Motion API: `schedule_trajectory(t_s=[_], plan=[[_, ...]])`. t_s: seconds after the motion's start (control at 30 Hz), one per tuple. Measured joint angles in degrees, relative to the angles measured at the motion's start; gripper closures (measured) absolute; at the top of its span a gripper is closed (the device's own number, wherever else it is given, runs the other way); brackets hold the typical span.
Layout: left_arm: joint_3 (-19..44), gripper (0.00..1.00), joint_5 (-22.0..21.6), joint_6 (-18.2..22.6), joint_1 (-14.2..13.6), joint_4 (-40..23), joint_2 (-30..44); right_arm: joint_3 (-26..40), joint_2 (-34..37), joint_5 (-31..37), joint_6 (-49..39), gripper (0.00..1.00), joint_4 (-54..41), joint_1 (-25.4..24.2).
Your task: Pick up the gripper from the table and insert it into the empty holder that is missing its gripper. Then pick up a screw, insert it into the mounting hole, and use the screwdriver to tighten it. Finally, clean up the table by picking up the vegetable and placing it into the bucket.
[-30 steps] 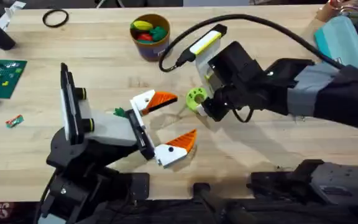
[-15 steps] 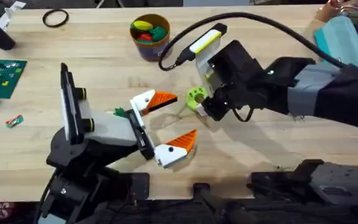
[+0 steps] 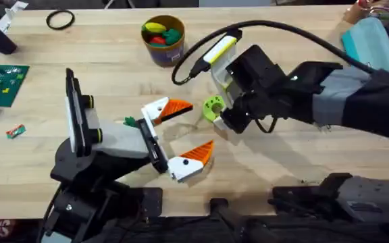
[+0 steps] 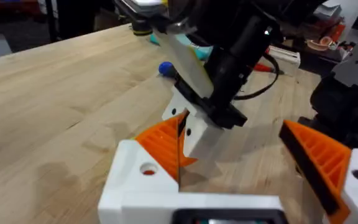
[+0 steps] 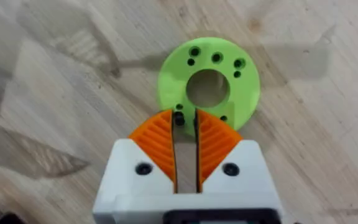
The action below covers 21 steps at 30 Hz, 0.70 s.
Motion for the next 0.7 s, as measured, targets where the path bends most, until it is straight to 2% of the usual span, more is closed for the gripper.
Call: schedule_trajectory(t_s=[0.2,0.47,0.7], plan=[[0.0,0.014,0.0,0.0,0.0,0.0,-0.01,0.0,0.0,0.01,-1.24,0.842,-0.18,0.0],[0.0,0.014,0.0,0.0,0.0,0.01,0.0,0.0,0.0,0.13,-3.89,0.766,-0.36,1.08],[0.0,0.014,0.01,0.0,0.0,0.0,0.0,0.6,0.0,1.63,-5.22,0.776,-2.02,2.66]])
